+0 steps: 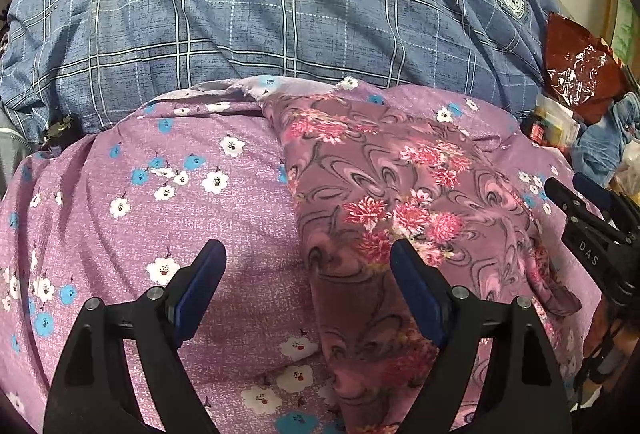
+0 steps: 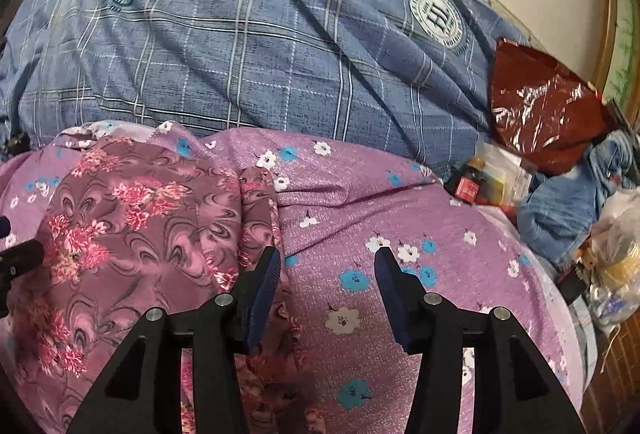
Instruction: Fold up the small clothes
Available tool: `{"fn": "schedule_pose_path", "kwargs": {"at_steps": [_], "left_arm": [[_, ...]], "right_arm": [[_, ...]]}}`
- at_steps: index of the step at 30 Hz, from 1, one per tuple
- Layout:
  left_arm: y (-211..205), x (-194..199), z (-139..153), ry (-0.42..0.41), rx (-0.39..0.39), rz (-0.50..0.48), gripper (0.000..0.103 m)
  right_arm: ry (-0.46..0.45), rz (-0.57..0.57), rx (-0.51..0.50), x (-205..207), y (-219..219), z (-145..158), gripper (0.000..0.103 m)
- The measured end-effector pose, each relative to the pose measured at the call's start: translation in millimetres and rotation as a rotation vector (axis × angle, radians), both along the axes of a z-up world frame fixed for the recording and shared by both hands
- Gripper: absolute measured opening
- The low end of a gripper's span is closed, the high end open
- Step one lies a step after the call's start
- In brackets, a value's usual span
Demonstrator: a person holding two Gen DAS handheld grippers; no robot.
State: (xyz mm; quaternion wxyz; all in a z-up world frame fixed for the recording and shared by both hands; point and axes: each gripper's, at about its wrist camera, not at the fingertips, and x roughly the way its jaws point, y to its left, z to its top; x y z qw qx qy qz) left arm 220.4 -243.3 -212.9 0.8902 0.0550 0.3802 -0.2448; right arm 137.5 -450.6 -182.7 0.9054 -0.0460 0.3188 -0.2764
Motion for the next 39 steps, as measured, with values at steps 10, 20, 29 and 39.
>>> {"fn": "schedule_pose_path", "kwargs": {"at_steps": [10, 20, 29, 39], "left_arm": [[-1, 1, -1, 0.004, 0.006, -0.001, 0.085], [3, 0, 0, -0.001, 0.004, 0.011, 0.085], [7, 2, 1, 0.003, -0.009, 0.021, 0.085], [7, 3, 0, 0.006, -0.007, 0.022, 0.085]], "right_arm": [[-0.008, 0.018, -0.010, 4, 8, 3, 0.051], [-0.017, 0.037, -0.019, 9, 22, 6, 0.054], [-0.008, 0.042, -0.017, 14, 28, 4, 0.054], [0.001, 0.041, -0.020, 13, 27, 1, 0.054]]}}
